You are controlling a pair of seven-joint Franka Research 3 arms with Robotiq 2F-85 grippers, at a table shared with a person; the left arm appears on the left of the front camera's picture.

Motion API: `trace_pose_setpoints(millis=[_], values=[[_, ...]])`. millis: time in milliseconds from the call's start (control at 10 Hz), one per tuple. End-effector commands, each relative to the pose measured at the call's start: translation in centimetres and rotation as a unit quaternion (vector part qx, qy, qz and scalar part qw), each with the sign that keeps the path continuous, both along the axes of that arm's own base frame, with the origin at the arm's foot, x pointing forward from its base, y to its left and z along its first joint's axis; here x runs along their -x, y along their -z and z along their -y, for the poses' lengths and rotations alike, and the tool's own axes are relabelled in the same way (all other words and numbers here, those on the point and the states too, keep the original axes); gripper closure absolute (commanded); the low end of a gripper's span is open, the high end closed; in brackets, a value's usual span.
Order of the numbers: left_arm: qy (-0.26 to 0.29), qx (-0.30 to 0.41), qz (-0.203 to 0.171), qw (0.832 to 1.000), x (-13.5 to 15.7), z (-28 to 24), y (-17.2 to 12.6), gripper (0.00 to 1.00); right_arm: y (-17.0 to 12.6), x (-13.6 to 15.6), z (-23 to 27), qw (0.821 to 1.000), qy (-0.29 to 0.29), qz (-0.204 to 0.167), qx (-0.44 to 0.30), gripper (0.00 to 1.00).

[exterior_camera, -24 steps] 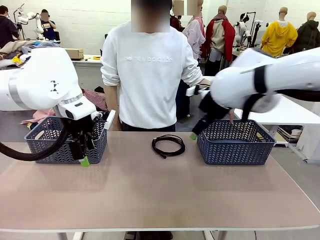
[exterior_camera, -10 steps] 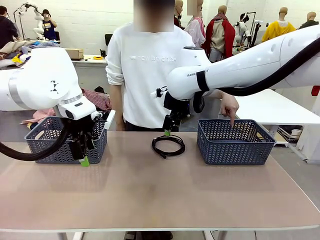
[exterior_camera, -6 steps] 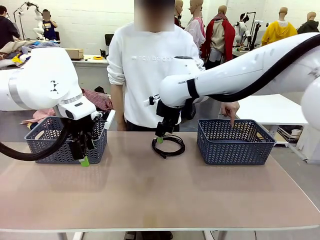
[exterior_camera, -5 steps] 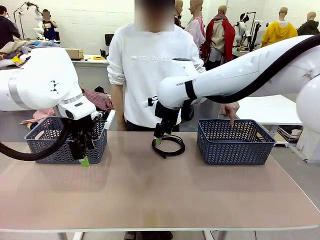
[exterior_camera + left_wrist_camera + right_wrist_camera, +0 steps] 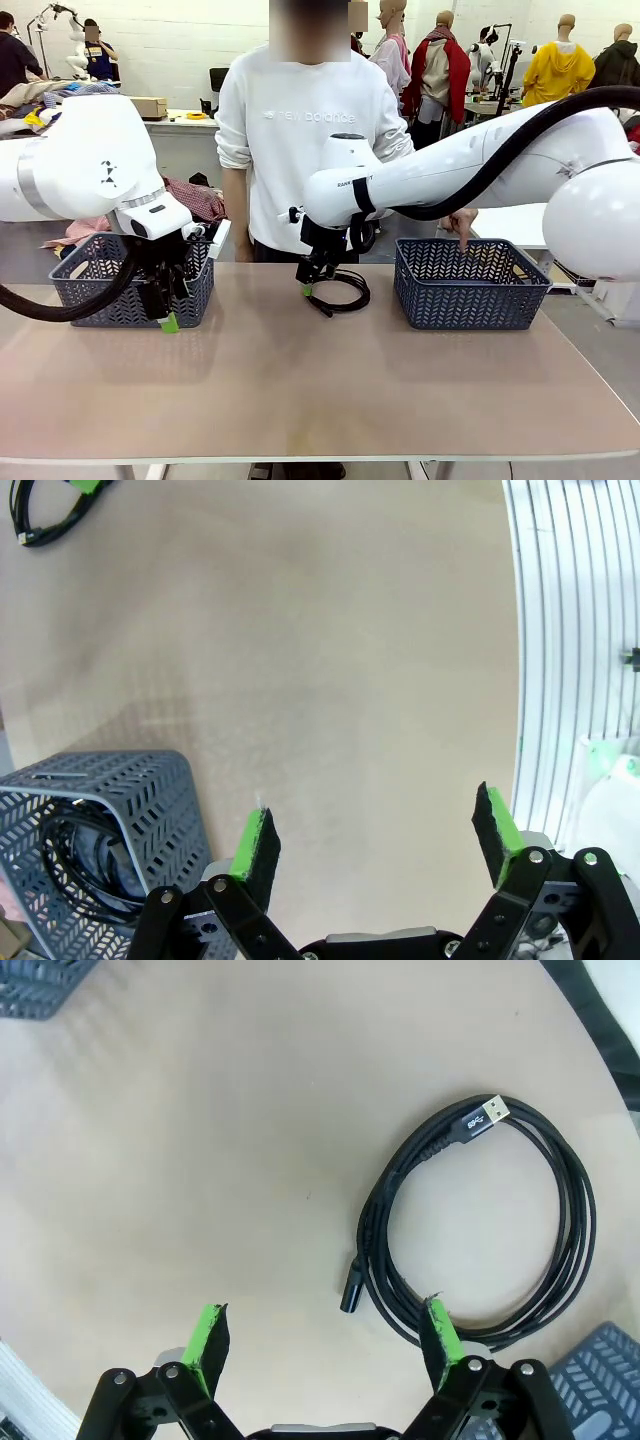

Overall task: Organize the cables according to human instructions.
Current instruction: Pick up a bundle of cables and place it in the basket indicated by the human.

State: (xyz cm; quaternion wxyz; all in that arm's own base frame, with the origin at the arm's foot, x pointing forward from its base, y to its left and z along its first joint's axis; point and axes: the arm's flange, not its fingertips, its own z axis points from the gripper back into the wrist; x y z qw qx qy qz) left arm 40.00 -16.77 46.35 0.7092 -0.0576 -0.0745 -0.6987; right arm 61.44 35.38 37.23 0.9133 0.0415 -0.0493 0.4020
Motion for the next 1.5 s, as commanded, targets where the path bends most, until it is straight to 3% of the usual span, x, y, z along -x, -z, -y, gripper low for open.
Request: trace_pose_setpoints(millis=[0,800,1400], values=[[-0.001,0.0,0.001,1.0,0.0,-0.2,-0.1,0.0,0.2,-1.1,-1.0,1.0,0.016,0.003,0.016,0.0],[-0.001,0.0,0.001,1.0,0.0,-0.2,-0.1,0.0,3.2,-4.7,-1.4,0.999,0.023,-0.029,0.029,0.0],[-0.001,0.0,0.001,1.0,0.0,-0.2,-0.1,0.0,4.9,-5.4,-1.1,0.999,0.036,-0.02,0.027,0.0]])
